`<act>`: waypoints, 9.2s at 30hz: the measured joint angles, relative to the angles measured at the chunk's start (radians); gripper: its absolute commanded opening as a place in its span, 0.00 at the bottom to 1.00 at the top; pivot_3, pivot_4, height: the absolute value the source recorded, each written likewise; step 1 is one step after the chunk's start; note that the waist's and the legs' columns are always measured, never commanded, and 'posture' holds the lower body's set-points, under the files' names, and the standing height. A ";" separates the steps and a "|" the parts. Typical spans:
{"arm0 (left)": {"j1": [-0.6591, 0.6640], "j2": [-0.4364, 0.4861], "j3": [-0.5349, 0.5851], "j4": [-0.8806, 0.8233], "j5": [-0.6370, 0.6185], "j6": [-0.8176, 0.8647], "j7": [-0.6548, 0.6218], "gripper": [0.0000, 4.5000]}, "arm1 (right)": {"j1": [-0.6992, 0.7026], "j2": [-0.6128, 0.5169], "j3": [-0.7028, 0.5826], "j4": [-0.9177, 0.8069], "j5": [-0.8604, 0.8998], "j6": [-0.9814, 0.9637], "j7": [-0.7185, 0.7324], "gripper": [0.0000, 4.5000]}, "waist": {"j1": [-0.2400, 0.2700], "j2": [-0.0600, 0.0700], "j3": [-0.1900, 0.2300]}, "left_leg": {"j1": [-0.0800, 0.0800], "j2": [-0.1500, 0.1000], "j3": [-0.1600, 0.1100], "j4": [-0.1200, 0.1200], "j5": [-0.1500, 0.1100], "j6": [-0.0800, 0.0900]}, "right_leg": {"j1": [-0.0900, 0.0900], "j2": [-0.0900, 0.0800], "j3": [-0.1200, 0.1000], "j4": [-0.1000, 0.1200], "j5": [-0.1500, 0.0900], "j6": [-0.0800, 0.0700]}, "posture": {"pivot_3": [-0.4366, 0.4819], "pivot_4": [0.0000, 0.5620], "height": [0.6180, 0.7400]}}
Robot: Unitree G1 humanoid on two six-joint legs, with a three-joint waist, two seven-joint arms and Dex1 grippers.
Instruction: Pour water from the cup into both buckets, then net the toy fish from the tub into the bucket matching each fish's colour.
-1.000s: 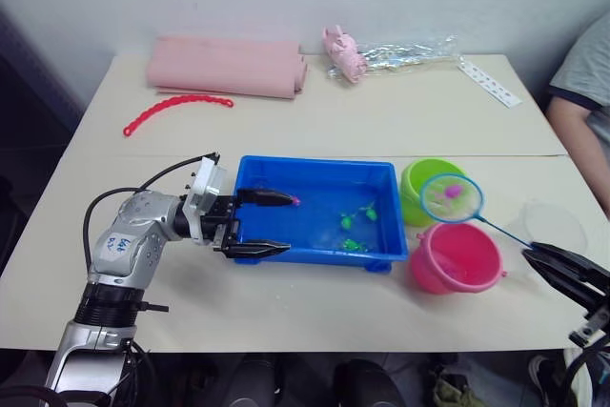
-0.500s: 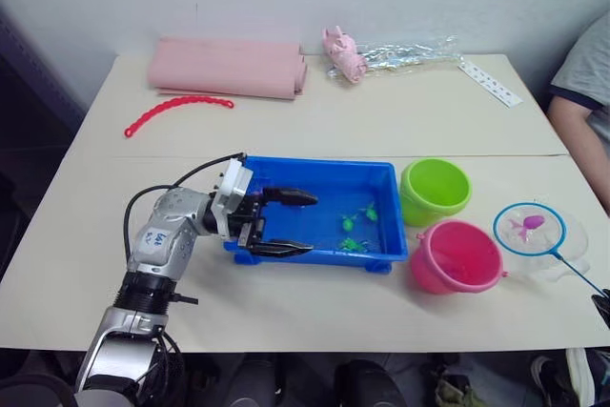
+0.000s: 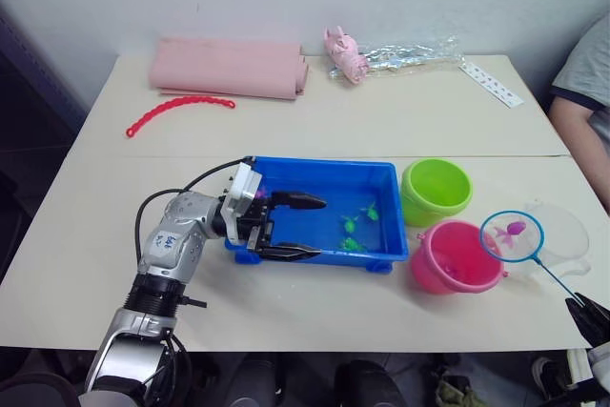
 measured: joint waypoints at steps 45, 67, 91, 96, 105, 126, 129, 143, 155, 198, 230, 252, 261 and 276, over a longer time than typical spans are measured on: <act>0.398 0.303 0.454 -0.050 -0.011 -0.001 0.188 0.99 | -0.850 -0.831 0.759 0.047 0.768 0.940 -0.154 0.00 | -0.017 -0.001 0.001 | 0.010 0.001 -0.003 0.002 -0.005 0.004 | 0.015 -0.003 -0.004 -0.009 0.000 0.000 | 0.48 0.27 1.00; 0.490 0.319 0.484 -0.124 -0.014 -0.022 0.202 0.99 | -1.236 -0.552 1.192 0.312 0.253 0.902 0.099 0.00 | -0.029 -0.002 0.002 | 0.010 0.001 -0.003 0.000 -0.005 0.003 | 0.014 -0.003 -0.005 -0.008 0.000 0.000 | 0.48 0.27 1.00; 0.426 0.319 0.425 -0.086 -0.013 -0.060 0.133 0.99 | -0.971 -0.431 0.854 0.156 0.483 0.937 0.153 0.00 | -0.026 -0.002 0.002 | 0.010 0.001 -0.002 -0.002 -0.006 0.002 | 0.014 -0.003 -0.005 -0.009 0.000 0.000 | 0.48 0.27 1.00; 0.375 0.313 0.386 -0.087 -0.018 -0.059 0.105 0.99 | -0.848 -0.427 0.752 0.088 0.522 0.883 0.155 0.00 | -0.026 -0.002 0.002 | 0.011 0.001 -0.002 -0.002 -0.006 0.002 | 0.014 -0.003 -0.005 -0.009 0.000 0.000 | 0.48 0.27 1.00; 0.219 0.260 0.264 -0.092 -0.021 -0.014 0.106 0.99 | -0.728 -0.406 0.705 0.020 0.547 0.851 0.122 0.00 | -0.026 -0.002 0.002 | 0.011 0.001 -0.002 -0.002 -0.005 0.002 | 0.014 -0.002 -0.005 -0.009 0.000 0.000 | 0.48 0.27 1.00; -0.086 0.065 0.054 0.005 -0.019 0.053 0.039 0.99 | -0.113 -0.218 0.037 -0.313 0.781 0.791 0.065 0.00 | 0.000 -0.003 0.002 | 0.012 0.000 -0.001 -0.004 -0.004 0.001 | 0.015 0.000 -0.003 -0.010 0.000 0.000 | 0.48 0.27 1.00; -0.128 0.037 0.041 0.017 -0.019 0.046 0.026 0.99 | -0.009 -0.157 -0.049 -0.314 0.783 0.737 0.088 0.00 | 0.000 -0.003 0.002 | 0.013 0.000 -0.001 -0.005 -0.004 0.001 | 0.015 0.000 -0.002 -0.011 0.000 0.000 | 0.48 0.27 1.00; -0.113 -0.043 -0.016 0.080 0.047 -0.037 0.006 0.99 | 0.074 0.018 0.037 -0.141 0.440 0.348 0.117 0.00 | 0.000 -0.002 0.001 | 0.013 0.000 0.000 -0.011 -0.004 -0.002 | 0.014 0.000 0.000 -0.014 0.000 0.000 | 0.48 0.27 1.00; -0.111 -0.068 -0.018 0.109 0.056 -0.056 0.014 0.99 | 0.054 -0.003 0.044 -0.038 0.123 0.033 0.025 0.00 | 0.000 -0.002 0.001 | 0.014 0.000 0.000 -0.011 -0.003 -0.002 | 0.014 0.000 0.000 -0.014 0.000 0.000 | 0.48 0.27 1.00; -0.103 -0.090 -0.007 0.213 0.062 -0.142 0.006 0.99 | 0.069 0.042 -0.071 0.087 -0.748 -0.471 -0.661 0.00 | -0.001 -0.001 0.001 | 0.015 0.000 0.000 -0.011 -0.002 -0.004 | 0.014 0.001 0.002 -0.013 -0.001 -0.001 | 0.48 0.27 1.00; 0.640 0.253 0.642 -0.175 -0.044 -0.044 0.281 0.99 | -1.322 -0.522 1.163 0.254 0.799 1.164 -0.166 0.00 | -0.027 -0.005 0.003 | 0.010 0.001 -0.004 0.000 -0.006 0.003 | 0.014 -0.004 -0.005 -0.009 0.000 -0.001 | 0.48 0.27 1.00; 0.628 0.291 0.603 -0.198 -0.047 -0.045 0.274 0.99 | -1.511 -0.092 1.379 0.645 0.340 1.060 -0.081 0.00 | -0.055 -0.005 0.002 | 0.010 0.001 -0.002 -0.004 -0.006 0.001 | 0.009 -0.003 -0.005 -0.002 0.000 0.000 | 0.48 0.27 1.00; 0.624 0.299 0.594 -0.195 -0.047 -0.045 0.270 0.99 | -1.428 -0.110 1.327 0.604 0.304 0.932 -0.012 0.00 | -0.054 -0.005 0.002 | 0.010 0.001 -0.001 -0.005 -0.006 0.000 | 0.008 -0.003 -0.004 -0.003 0.000 0.000 | 0.48 0.27 1.00; 0.560 0.317 0.526 -0.174 -0.053 -0.013 0.241 0.99 | -1.115 -0.284 1.059 0.274 0.402 0.881 0.119 0.00 | -0.050 -0.006 0.003 | 0.010 0.001 -0.001 -0.008 -0.005 -0.001 | 0.007 -0.003 -0.004 -0.005 0.000 -0.001 | 0.48 0.27 1.00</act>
